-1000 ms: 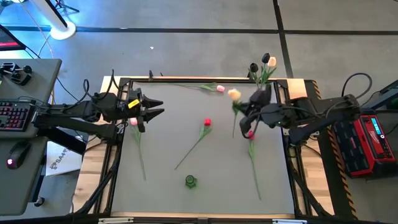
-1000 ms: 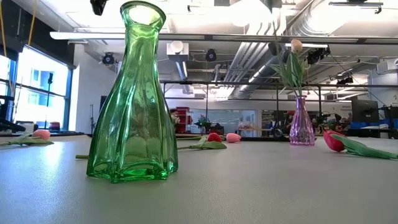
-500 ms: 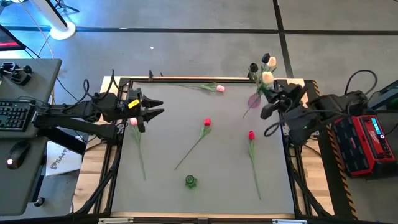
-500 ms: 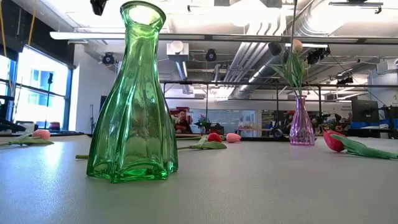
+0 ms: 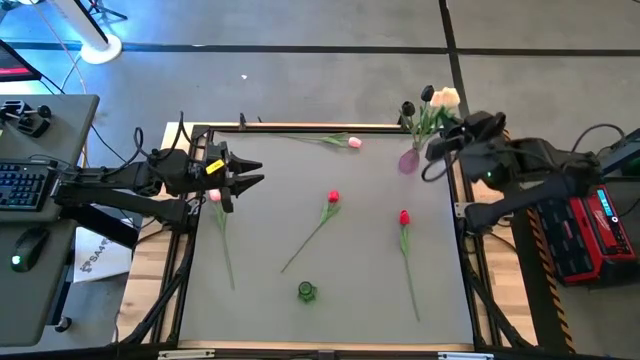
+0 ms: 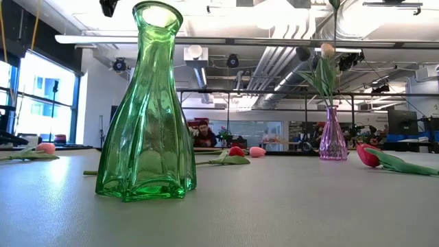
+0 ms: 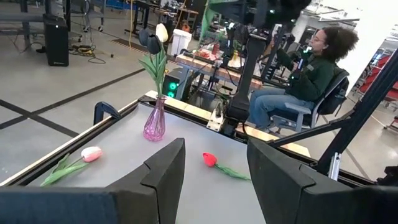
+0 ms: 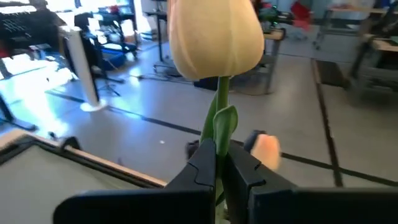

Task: Sort flowers into vase by color
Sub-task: Put the white flower into the violet vase, then put the top pink flower into the green vase

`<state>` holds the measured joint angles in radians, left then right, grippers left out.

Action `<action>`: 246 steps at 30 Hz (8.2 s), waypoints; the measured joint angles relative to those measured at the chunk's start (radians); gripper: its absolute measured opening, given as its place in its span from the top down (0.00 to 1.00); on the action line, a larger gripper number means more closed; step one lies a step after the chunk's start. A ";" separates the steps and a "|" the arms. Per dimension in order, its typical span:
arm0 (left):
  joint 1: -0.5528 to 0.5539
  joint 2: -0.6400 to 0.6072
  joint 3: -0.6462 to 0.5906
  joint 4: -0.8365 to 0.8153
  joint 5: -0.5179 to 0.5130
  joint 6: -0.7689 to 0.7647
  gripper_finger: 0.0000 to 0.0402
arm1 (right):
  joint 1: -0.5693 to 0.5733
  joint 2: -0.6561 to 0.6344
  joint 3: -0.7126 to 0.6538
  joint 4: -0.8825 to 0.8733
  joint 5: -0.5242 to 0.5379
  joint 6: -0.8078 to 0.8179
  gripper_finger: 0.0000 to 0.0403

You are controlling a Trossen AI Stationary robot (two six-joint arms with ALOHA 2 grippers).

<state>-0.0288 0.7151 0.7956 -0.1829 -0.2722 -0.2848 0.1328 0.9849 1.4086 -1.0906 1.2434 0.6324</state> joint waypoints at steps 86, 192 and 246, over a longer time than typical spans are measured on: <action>0.000 0.000 0.000 0.000 0.000 0.000 0.59 | -0.353 0.032 -0.102 0.129 -0.195 -0.065 1.00; 0.000 0.000 0.000 0.000 0.000 0.000 0.59 | 0.085 0.538 0.080 0.863 -0.880 -0.270 0.70; 0.251 0.373 0.238 -0.255 0.163 -0.123 0.59 | 0.145 0.543 0.084 0.182 -0.394 0.601 0.70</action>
<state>0.2218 1.0882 1.0338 -0.4376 -0.1087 -0.4081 0.2781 1.5283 1.4929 -0.9084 0.8490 1.2335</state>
